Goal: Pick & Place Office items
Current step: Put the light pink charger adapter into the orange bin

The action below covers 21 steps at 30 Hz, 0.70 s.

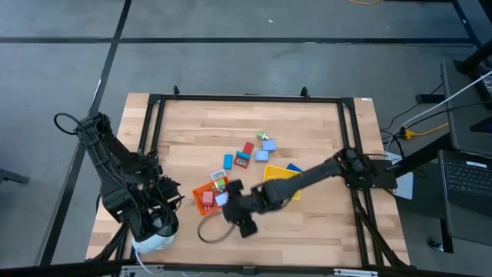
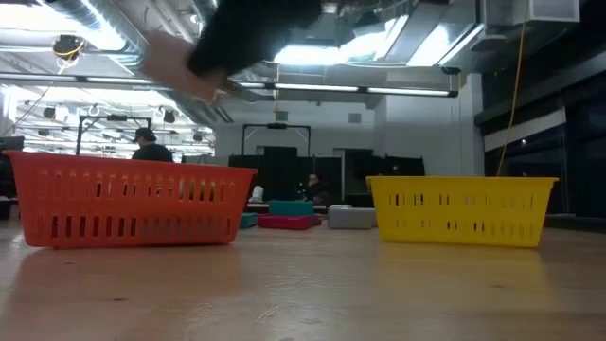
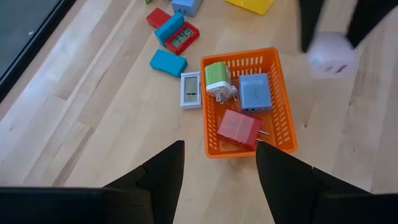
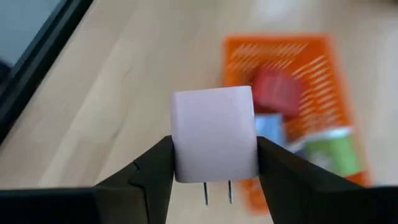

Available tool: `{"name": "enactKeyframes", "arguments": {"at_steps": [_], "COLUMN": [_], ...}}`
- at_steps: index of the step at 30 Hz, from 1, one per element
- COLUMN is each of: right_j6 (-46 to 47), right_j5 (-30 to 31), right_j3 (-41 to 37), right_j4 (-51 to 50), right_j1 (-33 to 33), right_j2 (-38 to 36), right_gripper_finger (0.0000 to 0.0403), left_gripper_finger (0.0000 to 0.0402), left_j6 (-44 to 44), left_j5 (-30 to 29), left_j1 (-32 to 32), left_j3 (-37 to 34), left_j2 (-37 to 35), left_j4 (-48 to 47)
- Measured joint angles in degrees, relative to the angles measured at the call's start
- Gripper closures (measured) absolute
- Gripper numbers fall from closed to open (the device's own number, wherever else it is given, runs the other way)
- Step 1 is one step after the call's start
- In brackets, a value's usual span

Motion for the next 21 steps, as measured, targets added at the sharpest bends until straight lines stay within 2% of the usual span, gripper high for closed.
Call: {"name": "enactKeyframes", "arguments": {"at_steps": [3,14,21], "right_j6": [-1.98,-7.25,-7.01], "right_j5": [-0.63,-1.10,-4.04], "right_j3": [1.36,1.66,1.68], "right_j4": [3.19,1.66,-0.14], "right_j1": [-1.90,-6.16,-7.21], "right_j2": [0.41,0.59,2.41], "right_gripper_finger": [0.0205,0.0206,0.0206], "left_gripper_finger": [0.0208,0.0208,0.0208], "left_j6": [-0.06,-1.10,-1.90], "left_j5": [0.31,0.46,0.46], "left_j1": [0.00,-0.04,-0.04], "left_j3": [0.00,0.00,0.00], "left_j2": [0.00,0.00,0.00], "left_j4": [-0.01,-0.23,-0.31]}}
